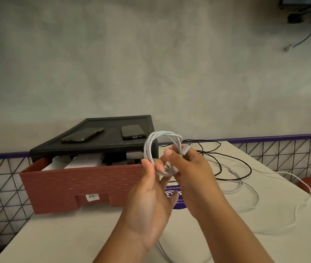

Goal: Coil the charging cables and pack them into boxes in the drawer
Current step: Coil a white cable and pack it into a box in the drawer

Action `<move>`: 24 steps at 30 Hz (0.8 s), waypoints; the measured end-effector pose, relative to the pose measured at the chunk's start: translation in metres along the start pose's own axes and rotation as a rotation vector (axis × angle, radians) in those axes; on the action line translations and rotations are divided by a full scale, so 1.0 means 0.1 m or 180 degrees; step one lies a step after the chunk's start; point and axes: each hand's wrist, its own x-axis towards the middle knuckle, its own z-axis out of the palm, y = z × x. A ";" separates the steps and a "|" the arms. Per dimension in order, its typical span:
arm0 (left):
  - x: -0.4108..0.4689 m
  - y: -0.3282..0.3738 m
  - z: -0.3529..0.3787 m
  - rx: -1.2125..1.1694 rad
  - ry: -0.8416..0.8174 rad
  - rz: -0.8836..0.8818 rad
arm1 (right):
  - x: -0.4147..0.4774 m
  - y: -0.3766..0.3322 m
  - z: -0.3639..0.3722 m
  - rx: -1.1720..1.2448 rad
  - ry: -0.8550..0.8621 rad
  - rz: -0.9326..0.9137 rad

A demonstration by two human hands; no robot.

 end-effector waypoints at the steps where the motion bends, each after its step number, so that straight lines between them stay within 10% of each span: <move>1: 0.01 0.00 0.00 0.0031 0.0050 0.0036 | 0.02 0.01 -0.01 0.0192 0.0070 0.0026; 17: 0.09 -0.07 -0.18 0.1006 0.0246 0.0657 | 0.06 -0.04 -0.08 0.1602 -0.0103 0.0822; 24: 0.09 -0.06 -0.21 0.1009 -0.0038 0.0531 | 0.07 0.02 -0.04 0.1328 0.0189 0.0209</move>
